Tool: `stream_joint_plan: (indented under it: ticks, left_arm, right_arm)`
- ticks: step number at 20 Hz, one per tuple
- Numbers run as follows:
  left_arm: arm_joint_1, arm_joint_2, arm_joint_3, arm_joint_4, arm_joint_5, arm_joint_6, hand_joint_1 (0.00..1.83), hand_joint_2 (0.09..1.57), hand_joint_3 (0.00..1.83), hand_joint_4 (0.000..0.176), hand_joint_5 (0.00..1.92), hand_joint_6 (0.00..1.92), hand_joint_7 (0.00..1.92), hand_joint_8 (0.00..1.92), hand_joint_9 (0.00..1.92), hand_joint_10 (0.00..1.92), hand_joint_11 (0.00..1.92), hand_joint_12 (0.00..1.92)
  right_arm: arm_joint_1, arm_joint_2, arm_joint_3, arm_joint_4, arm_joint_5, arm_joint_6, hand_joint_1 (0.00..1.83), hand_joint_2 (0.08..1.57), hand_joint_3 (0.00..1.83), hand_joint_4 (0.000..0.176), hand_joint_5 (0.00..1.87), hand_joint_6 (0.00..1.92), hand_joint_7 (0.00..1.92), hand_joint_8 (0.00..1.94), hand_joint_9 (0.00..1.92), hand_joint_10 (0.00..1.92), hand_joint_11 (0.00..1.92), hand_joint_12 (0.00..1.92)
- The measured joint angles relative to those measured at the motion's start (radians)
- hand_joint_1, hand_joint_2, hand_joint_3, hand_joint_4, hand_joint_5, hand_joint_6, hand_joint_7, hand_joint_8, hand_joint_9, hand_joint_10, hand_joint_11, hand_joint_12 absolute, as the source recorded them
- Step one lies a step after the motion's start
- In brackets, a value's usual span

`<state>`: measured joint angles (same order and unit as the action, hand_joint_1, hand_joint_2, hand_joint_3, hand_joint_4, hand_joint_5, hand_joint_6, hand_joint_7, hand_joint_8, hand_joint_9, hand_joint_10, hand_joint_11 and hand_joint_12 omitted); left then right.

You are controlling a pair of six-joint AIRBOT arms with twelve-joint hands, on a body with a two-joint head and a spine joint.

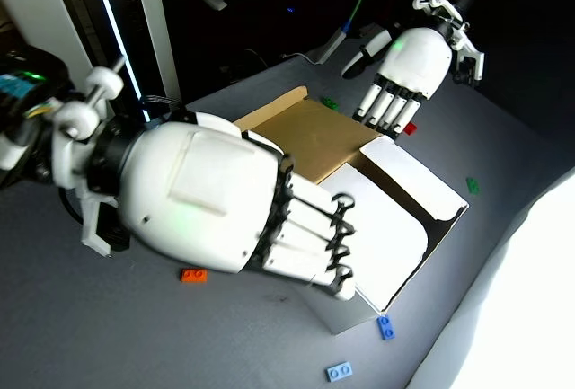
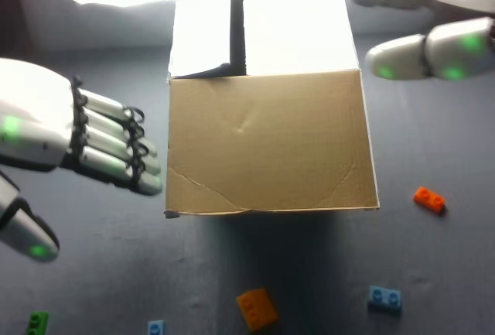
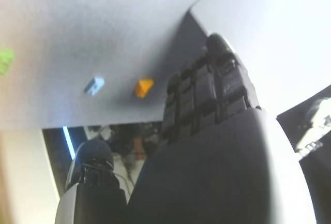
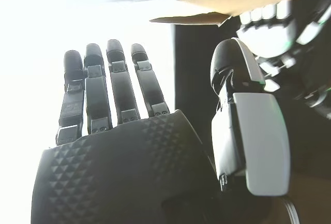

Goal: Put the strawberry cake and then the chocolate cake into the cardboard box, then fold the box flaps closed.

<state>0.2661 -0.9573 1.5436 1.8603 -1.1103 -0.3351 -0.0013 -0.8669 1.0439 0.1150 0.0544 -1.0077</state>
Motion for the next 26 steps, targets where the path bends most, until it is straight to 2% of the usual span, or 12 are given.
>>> stream_joint_plan:
  ticks: [2,7,11,15,17,18,19,21,22,23,24,26]
  left_arm:
    - [0.019,0.003,-0.033,-0.010,0.003,-0.001,0.00,1.16,0.00,0.009,0.14,0.01,0.17,0.00,0.17,0.00,0.00,0.71]
    - [0.037,0.020,-0.108,-0.046,0.026,-0.001,0.00,1.16,0.00,0.011,0.13,0.00,0.17,0.00,0.17,0.00,0.00,0.68]
    - [0.029,0.026,-0.145,-0.081,0.040,-0.008,0.00,1.16,0.00,0.009,0.14,0.01,0.18,0.00,0.18,0.01,0.00,0.71]
    - [-0.034,0.032,-0.134,-0.081,0.039,-0.042,0.00,1.16,0.00,0.012,0.14,0.00,0.17,0.00,0.17,0.00,0.00,0.71]
    - [-0.088,0.032,-0.121,-0.087,0.037,-0.067,0.00,1.15,0.00,0.011,0.14,0.00,0.18,0.00,0.18,0.00,0.00,0.73]
    - [-0.110,0.032,-0.117,-0.086,0.036,-0.078,0.00,1.15,0.00,0.010,0.14,0.00,0.18,0.00,0.18,0.00,0.00,0.73]
    - [-0.166,0.032,-0.106,-0.085,0.030,-0.095,0.00,1.15,0.00,0.011,0.14,0.00,0.18,0.00,0.18,0.00,0.00,0.73]
    - [-0.198,0.029,-0.097,-0.085,0.021,-0.101,0.00,1.15,0.00,0.011,0.14,0.00,0.18,0.00,0.18,0.00,0.00,0.73]
    - [-0.216,0.022,-0.085,-0.085,0.018,-0.106,0.00,1.15,0.00,0.009,0.14,0.00,0.18,0.00,0.18,0.00,0.00,0.73]
    - [-0.229,0.014,-0.076,-0.084,0.016,-0.111,0.00,1.16,0.00,0.006,0.14,0.00,0.18,0.00,0.18,0.00,0.00,0.71]
    - [-0.244,-0.001,-0.058,-0.085,0.023,-0.112,0.00,1.15,0.00,0.009,0.16,0.01,0.20,0.00,0.20,0.01,0.00,0.78]
    - [-0.264,-0.026,-0.026,-0.085,0.045,-0.114,0.00,1.14,0.00,0.010,0.16,0.00,0.20,0.00,0.19,0.00,0.00,0.75]
  right_arm:
    - [-0.058,0.044,-0.005,0.053,0.026,-0.003,0.00,1.19,0.00,0.000,0.13,0.00,0.21,0.01,0.23,0.01,0.00,0.59]
    - [-0.239,0.123,-0.047,0.249,0.188,-0.069,0.00,1.19,0.00,0.000,0.14,0.00,0.23,0.00,0.22,0.00,0.00,0.58]
    - [-0.349,0.140,-0.083,0.264,0.338,-0.071,0.00,1.19,0.00,0.000,0.12,0.00,0.20,0.00,0.21,0.00,0.00,0.55]
    - [-0.378,0.156,-0.083,0.293,0.384,-0.071,0.00,1.19,0.00,0.000,0.13,0.00,0.20,0.00,0.21,0.00,0.00,0.56]
    - [-0.378,0.155,-0.083,0.293,0.383,-0.071,0.00,1.20,0.00,0.000,0.15,0.00,0.22,0.00,0.23,0.01,0.00,0.61]
    - [-0.378,0.155,-0.083,0.293,0.383,-0.071,0.00,1.20,0.00,0.000,0.13,0.00,0.21,0.00,0.22,0.00,0.00,0.58]
    - [-0.378,0.155,-0.085,0.296,0.384,-0.071,0.00,1.20,0.00,0.000,0.13,0.00,0.20,0.00,0.21,0.00,0.00,0.54]
    - [-0.378,0.155,-0.085,0.296,0.384,-0.071,0.00,1.20,0.00,0.000,0.13,0.00,0.20,0.00,0.21,0.00,0.00,0.54]
    - [-0.378,0.155,-0.085,0.301,0.383,-0.071,0.00,1.20,0.00,0.000,0.14,0.00,0.21,0.00,0.22,0.01,0.00,0.59]
    - [-0.378,0.155,-0.085,0.302,0.385,-0.071,0.00,1.20,0.00,0.000,0.14,0.00,0.20,0.00,0.21,0.00,0.00,0.58]
    - [-0.378,0.155,-0.085,0.301,0.386,-0.071,0.00,1.20,0.00,0.000,0.13,0.00,0.19,0.00,0.19,0.00,0.00,0.50]
    - [-0.378,0.155,-0.085,0.301,0.387,-0.071,0.00,1.20,0.00,0.000,0.14,0.00,0.20,0.00,0.20,0.00,0.00,0.53]
